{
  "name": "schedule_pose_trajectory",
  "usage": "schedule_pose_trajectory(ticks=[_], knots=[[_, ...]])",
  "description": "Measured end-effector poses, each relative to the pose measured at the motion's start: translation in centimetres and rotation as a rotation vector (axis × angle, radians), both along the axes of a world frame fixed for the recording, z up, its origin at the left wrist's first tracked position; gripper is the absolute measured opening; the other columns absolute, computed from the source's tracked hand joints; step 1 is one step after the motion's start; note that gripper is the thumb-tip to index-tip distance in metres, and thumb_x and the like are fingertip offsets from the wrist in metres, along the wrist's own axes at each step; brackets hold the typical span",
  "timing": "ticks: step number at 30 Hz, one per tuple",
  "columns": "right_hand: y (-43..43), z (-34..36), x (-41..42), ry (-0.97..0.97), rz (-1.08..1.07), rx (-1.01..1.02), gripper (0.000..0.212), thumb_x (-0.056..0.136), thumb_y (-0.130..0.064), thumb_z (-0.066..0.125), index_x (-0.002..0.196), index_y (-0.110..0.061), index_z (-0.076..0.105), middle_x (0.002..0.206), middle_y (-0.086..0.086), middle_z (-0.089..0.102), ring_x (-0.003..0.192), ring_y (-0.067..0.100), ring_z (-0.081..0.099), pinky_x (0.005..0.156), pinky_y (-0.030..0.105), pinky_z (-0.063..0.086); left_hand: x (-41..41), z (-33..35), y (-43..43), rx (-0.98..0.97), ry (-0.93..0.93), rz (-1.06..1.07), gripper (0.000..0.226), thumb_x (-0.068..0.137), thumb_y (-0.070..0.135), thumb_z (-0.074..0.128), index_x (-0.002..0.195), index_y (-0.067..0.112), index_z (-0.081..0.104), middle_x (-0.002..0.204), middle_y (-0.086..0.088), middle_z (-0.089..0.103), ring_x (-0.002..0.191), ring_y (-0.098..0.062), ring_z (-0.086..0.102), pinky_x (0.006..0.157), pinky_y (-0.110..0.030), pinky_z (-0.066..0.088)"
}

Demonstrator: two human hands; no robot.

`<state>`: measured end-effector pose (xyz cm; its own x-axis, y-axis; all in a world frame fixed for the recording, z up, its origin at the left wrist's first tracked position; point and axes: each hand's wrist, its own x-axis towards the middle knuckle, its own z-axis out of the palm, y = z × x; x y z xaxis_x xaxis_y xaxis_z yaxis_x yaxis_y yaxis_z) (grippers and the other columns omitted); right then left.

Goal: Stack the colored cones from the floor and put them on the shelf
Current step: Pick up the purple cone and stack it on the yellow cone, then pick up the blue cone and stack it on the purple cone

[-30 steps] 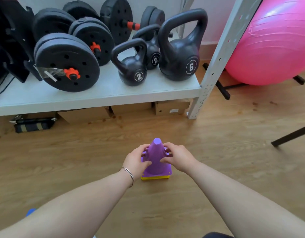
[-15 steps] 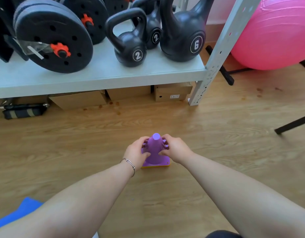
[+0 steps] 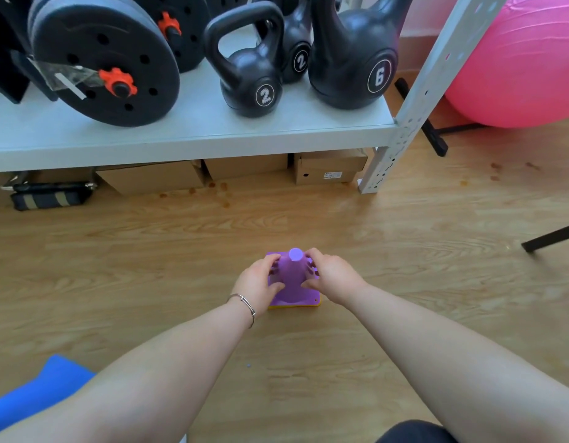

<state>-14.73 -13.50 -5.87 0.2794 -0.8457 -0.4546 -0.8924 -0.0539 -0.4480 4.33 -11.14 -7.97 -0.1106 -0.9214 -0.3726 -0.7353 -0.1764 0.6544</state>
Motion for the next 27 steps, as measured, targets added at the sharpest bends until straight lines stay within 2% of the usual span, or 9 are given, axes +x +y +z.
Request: schedule_pose_trajectory(ticks=[2,5,8,10,12,14,16,21,27], knots=[[-0.2,0.4,0.1,0.12,0.104,-0.077,0.044,0.088,-0.034,0.063,0.123,-0.013,0.047,0.11,0.012,0.063,0.096,0.035,0.062,0.072,0.039,0.046,-0.2,0.4,0.0,0.006,-0.143,-0.077,0.054,0.083,0.02,0.065,0.132,0.026,0.044,0.125,0.001,0.059,0.113,-0.021,0.059,0.092,-0.036,0.049],[-0.5,1.6,-0.2,0.274,0.234,-0.193,0.034,0.094,-0.035,0.051,0.12,-0.014,0.048,0.107,0.012,0.061,0.09,0.037,0.063,0.062,0.039,0.044,-0.3,1.7,0.0,-0.026,-0.488,-0.253,0.041,0.091,0.02,0.051,0.13,0.018,0.04,0.12,-0.007,0.056,0.107,-0.03,0.056,0.081,-0.04,0.048],[-1.1,3.4,-0.4,0.377,0.333,-0.368,0.029,0.091,-0.035,0.057,0.11,-0.013,0.053,0.095,0.01,0.061,0.085,0.033,0.064,0.058,0.036,0.041,-0.1,3.0,0.3,-0.088,-0.666,-0.249,0.04,0.091,0.019,0.05,0.129,0.016,0.039,0.117,-0.006,0.057,0.107,-0.028,0.056,0.077,-0.037,0.044],[-1.7,4.5,-0.1,0.466,0.342,-0.454,0.033,0.072,-0.031,0.077,0.092,-0.014,0.057,0.077,0.007,0.061,0.072,0.03,0.063,0.057,0.036,0.046,0.2,4.0,0.1,-0.148,-0.701,-0.191,0.038,0.089,0.021,0.051,0.126,0.016,0.042,0.115,-0.004,0.058,0.108,-0.027,0.055,0.079,-0.036,0.042],[-2.6,5.7,0.4,0.449,0.296,-0.557,0.036,0.061,-0.024,0.08,0.087,-0.013,0.057,0.075,0.006,0.059,0.076,0.031,0.062,0.066,0.039,0.051,0.7,4.9,-0.5,-0.196,-0.721,-0.135,0.044,0.088,0.026,0.052,0.129,0.014,0.042,0.115,-0.003,0.058,0.112,-0.026,0.052,0.087,-0.037,0.041],[-3.4,7.5,1.2,0.409,0.268,-0.62,0.039,0.066,-0.028,0.076,0.097,-0.011,0.06,0.088,0.007,0.062,0.095,0.033,0.061,0.084,0.044,0.05,1.3,6.3,-1.1,-0.225,-0.729,-0.086,0.045,0.088,0.031,0.052,0.128,0.012,0.045,0.115,-0.004,0.058,0.115,-0.027,0.05,0.095,-0.04,0.04],[-4.2,9.4,2.3,0.385,0.248,-0.682,0.045,0.068,-0.034,0.076,0.103,-0.011,0.06,0.096,0.008,0.063,0.108,0.033,0.059,0.093,0.047,0.048,1.9,8.0,-1.7,-0.266,-0.733,-0.057,0.041,0.087,0.038,0.053,0.119,0.012,0.049,0.112,-0.006,0.058,0.112,-0.029,0.05,0.097,-0.041,0.039],[-5.7,12.5,5.5,0.35,0.201,-0.764,0.045,0.069,-0.039,0.076,0.102,-0.013,0.06,0.098,0.005,0.063,0.111,0.029,0.059,0.095,0.044,0.047,4.4,12.7,-3.7,-0.37,-0.755,-0.027,0.04,0.078,0.044,0.064,0.104,0.014,0.055,0.1,-0.005,0.062,0.1,-0.027,0.057,0.089,-0.04,0.044],[-7.4,15.2,12.1,0.286,0.186,-0.809,0.046,0.07,-0.039,0.076,0.105,-0.014,0.059,0.102,0.004,0.064,0.11,0.028,0.058,0.096,0.043,0.046,11.3,18.8,-6.4,-0.467,-0.804,0.016,0.043,0.085,0.044,0.055,0.116,0.015,0.046,0.114,-0.005,0.057,0.111,-0.027,0.051,0.096,-0.04,0.04]])
